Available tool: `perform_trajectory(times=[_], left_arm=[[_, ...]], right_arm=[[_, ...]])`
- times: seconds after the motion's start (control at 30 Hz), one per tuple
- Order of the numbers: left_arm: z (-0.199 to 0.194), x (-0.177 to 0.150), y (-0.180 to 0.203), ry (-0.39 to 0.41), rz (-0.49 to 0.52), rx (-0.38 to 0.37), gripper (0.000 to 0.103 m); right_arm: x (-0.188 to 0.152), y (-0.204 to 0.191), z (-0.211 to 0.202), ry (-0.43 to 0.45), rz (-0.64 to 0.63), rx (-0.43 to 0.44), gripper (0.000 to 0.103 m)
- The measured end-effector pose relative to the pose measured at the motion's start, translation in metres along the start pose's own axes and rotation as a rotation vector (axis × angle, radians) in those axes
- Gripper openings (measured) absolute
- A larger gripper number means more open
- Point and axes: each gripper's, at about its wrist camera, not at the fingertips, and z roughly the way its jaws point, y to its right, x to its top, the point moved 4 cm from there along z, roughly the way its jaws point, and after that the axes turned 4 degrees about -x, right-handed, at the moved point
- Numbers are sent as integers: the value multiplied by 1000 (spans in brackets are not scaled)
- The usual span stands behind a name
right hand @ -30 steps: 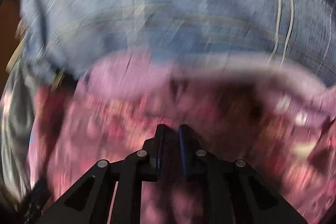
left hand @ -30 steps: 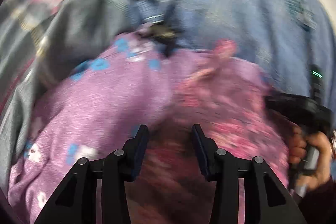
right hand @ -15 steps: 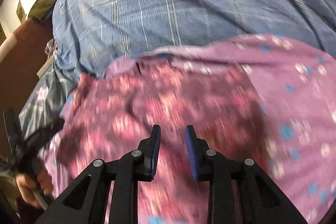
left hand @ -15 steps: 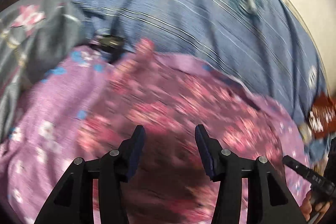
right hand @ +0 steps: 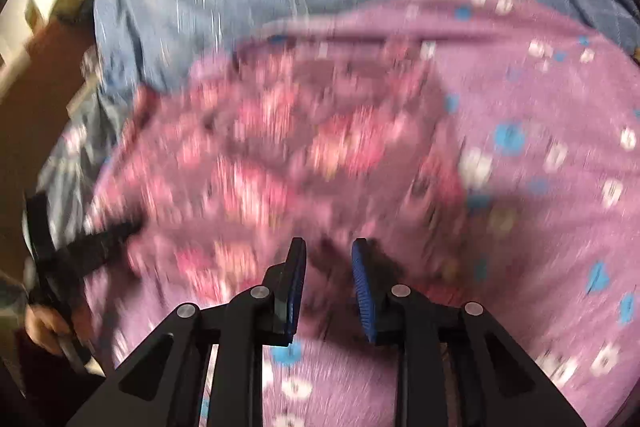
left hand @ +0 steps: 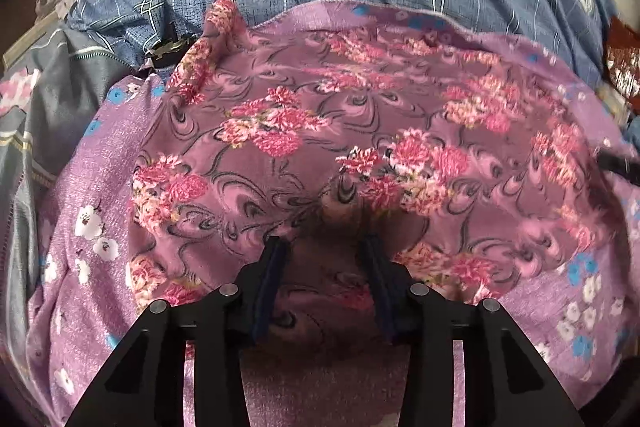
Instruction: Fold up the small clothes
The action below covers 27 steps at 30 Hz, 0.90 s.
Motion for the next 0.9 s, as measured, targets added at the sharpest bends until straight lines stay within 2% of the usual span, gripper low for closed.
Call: perform_trajectory(times=[0.07, 0.1, 0.13, 0.17, 0.23, 0.33, 0.37, 0.4, 0.47, 0.5, 0.57, 0.63, 0.67, 0.73, 0.8, 0.87, 0.9], left_arm=[[-5, 7, -7, 48, -90, -73, 38], [-11, 12, -9, 84, -124, -115, 37], [-17, 16, -12, 122, -148, -157, 37], [-24, 21, -11, 167, -165, -194, 37], [-27, 26, -6, 211, -166, -196, 40], [-13, 25, 4, 175, -161, -185, 40], [-5, 24, 7, 150, -166, -184, 40], [0, 24, 8, 138, -173, -182, 40], [7, 29, 8, 134, -190, -176, 40], [9, 31, 7, 137, -196, -174, 40], [8, 33, 7, 144, -209, -170, 40], [8, 34, 6, 151, -213, -158, 40], [7, 32, 7, 155, -212, -153, 40], [8, 31, 9, 153, -200, -142, 40], [9, 28, 11, 136, -178, -110, 40], [13, 26, 12, 120, -168, -90, 40], [12, 27, 12, 123, -171, -90, 40]], right_arm=[[33, 17, -3, 87, 83, -21, 78], [49, 25, 1, 114, 113, -33, 83], [63, 30, 8, 113, 125, -39, 84], [77, 35, 19, 95, 131, -48, 83], [105, 38, 46, 48, 116, -92, 76], [134, 35, 93, -36, 44, -208, 54], [138, 34, 107, -74, 19, -230, 53], [141, 32, 123, -114, 5, -248, 47], [142, 26, 148, -175, -47, -270, 23], [141, 22, 151, -170, -80, -300, 2], [145, 15, 140, -78, -111, -348, 2], [151, 19, 118, 35, -51, -345, 1], [153, 25, 113, 65, -13, -349, 1], [152, 38, 118, 45, 31, -343, 1], [145, 48, 138, -8, 49, -388, 2], [134, 57, 150, -57, 81, -434, 11], [129, 60, 150, -66, 113, -402, 12]])
